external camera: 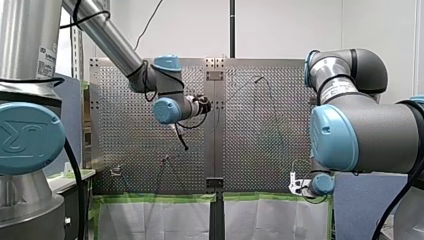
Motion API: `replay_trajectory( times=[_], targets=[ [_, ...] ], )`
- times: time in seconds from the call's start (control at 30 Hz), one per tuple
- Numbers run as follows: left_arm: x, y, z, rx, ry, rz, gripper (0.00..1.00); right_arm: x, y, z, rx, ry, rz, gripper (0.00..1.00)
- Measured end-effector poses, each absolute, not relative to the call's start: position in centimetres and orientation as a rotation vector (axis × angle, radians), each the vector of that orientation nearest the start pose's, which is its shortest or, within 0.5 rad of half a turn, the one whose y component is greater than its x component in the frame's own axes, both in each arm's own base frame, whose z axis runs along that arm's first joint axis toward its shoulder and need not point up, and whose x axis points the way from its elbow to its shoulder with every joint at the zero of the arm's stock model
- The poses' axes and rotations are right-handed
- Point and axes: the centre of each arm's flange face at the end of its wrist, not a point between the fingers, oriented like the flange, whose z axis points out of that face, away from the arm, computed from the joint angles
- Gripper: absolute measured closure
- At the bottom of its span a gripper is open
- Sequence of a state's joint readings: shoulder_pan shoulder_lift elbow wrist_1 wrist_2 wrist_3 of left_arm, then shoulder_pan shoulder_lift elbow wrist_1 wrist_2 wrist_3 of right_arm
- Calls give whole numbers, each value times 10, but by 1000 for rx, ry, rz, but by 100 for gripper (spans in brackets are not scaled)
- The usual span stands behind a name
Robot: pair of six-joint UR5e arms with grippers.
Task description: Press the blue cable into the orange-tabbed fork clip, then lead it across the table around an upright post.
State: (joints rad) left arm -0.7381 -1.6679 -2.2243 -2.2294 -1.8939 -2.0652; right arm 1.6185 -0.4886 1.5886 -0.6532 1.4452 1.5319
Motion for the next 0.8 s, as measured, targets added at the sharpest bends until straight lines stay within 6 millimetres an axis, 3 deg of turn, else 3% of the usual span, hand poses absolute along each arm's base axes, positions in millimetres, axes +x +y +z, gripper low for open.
replay_trajectory(
  times=[0.33,0.8],
  targets=[
    [236,-349,206,-103,1465,-765,0,174,-592,-119,1685,-1415,1079,100],
    [209,-315,130,-95,1577,-646,0,177,-592,-116,1693,-1407,1081,100]
  ],
)
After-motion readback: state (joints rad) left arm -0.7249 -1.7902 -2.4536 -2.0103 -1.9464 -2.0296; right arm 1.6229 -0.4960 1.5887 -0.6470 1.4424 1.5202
